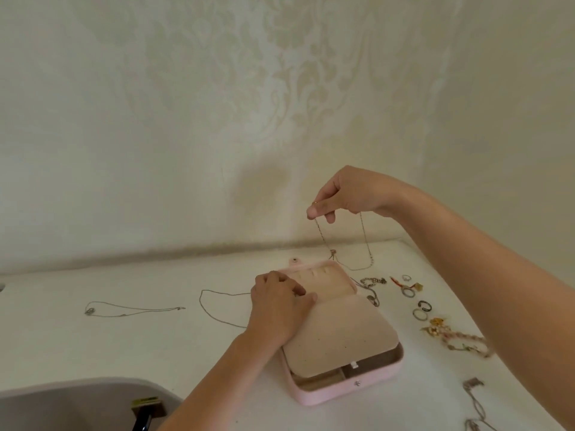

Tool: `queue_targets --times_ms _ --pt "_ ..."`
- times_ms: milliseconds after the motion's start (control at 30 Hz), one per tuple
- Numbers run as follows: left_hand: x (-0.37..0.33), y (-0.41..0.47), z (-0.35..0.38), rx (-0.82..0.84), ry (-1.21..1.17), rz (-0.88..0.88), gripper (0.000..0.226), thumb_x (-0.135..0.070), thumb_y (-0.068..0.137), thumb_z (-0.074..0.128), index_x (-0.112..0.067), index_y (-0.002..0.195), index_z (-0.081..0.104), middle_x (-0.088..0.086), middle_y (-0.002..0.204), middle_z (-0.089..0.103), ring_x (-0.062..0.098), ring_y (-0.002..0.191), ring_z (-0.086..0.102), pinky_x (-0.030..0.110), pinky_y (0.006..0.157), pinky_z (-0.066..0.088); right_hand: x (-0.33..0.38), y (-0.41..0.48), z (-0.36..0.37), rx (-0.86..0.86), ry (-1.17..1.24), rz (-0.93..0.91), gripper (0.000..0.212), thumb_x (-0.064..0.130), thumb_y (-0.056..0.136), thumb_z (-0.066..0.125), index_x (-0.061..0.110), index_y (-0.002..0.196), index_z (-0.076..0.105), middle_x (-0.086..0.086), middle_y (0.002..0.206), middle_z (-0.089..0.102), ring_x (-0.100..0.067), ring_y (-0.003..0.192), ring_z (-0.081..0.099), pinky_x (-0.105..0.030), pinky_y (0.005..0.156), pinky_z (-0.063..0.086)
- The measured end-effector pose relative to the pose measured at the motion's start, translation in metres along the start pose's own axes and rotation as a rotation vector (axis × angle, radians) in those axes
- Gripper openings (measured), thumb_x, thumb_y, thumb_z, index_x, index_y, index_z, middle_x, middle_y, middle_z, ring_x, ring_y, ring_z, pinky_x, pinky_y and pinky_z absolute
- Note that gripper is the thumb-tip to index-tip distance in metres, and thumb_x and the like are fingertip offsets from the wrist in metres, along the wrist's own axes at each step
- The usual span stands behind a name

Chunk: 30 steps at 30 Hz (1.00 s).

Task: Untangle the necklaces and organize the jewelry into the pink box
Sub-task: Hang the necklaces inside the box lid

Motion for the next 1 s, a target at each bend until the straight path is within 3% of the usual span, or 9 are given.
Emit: queue_targets --times_ms 133,200,400,500,667,1000 --pt "-0.001 0.0 0.001 -0.039 0.021 0.023 0.038 -0.055 0.087 0.051 -0.026 0.104 0.067 -0.005 0.116 0.047 0.018 0.118 0.031 0.029 0.1 0.021 -0.004 0.003 -0.004 0.007 0.056 -0.035 0.015 0.032 0.083 0.07 0.019 0.082 0.076 0.007 0.065 0.066 -0.003 0.054 0.044 -0.02 0.06 0.034" --pt "-0.001 0.0 0.002 -0.052 0.037 0.05 0.04 -0.057 0.087 0.05 -0.023 0.103 0.066 -0.005 0.113 0.044 0.017 0.116 0.03 0.027 0.099 0.02 -0.003 0.004 -0.005 0.002 0.061 -0.067 0.017 0.028 0.085 0.069 0.013 0.085 0.075 0.006 0.067 0.067 -0.001 0.048 0.043 -0.015 0.057 0.037" --pt "-0.008 -0.005 -0.009 -0.227 -0.01 0.187 0.026 -0.049 0.083 0.061 -0.023 0.085 0.057 -0.009 0.099 0.036 0.012 0.1 0.026 0.019 0.086 0.014 0.007 0.008 -0.006 -0.031 0.055 -0.145 0.012 0.026 0.082 0.072 0.015 0.077 0.072 0.006 0.068 0.066 -0.001 0.051 0.048 -0.014 0.058 0.04" --pt "-0.011 -0.009 -0.015 -0.329 -0.051 0.259 0.023 -0.043 0.079 0.069 -0.023 0.075 0.057 -0.01 0.095 0.039 0.01 0.096 0.025 0.018 0.084 0.013 0.014 0.011 -0.006 -0.051 0.098 -0.187 0.013 0.023 0.088 0.066 0.014 0.083 0.073 0.001 0.072 0.067 -0.005 0.054 0.05 -0.017 0.059 0.042" --pt "-0.013 -0.011 -0.016 -0.371 -0.055 0.291 0.023 -0.041 0.077 0.072 -0.022 0.074 0.059 -0.011 0.093 0.04 0.006 0.094 0.023 0.018 0.084 0.013 0.019 0.014 -0.009 -0.111 0.148 -0.194 0.028 0.023 0.099 0.048 0.009 0.098 0.071 0.0 0.077 0.067 -0.005 0.051 0.044 -0.022 0.058 0.036" --pt "-0.011 -0.011 -0.016 -0.371 -0.056 0.28 0.022 -0.039 0.077 0.072 -0.022 0.074 0.059 -0.01 0.094 0.042 0.012 0.097 0.031 0.019 0.085 0.014 0.023 0.013 -0.012 -0.156 0.204 -0.231 0.017 0.021 0.093 0.059 0.026 0.084 0.072 -0.008 0.104 0.071 -0.007 0.058 0.048 -0.022 0.064 0.043"
Point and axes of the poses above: each hand's wrist, its own y-axis towards the middle knuckle, its own z-axis out of the palm, x = y × z, the point moved 7 cm from there along y, towards the middle knuckle
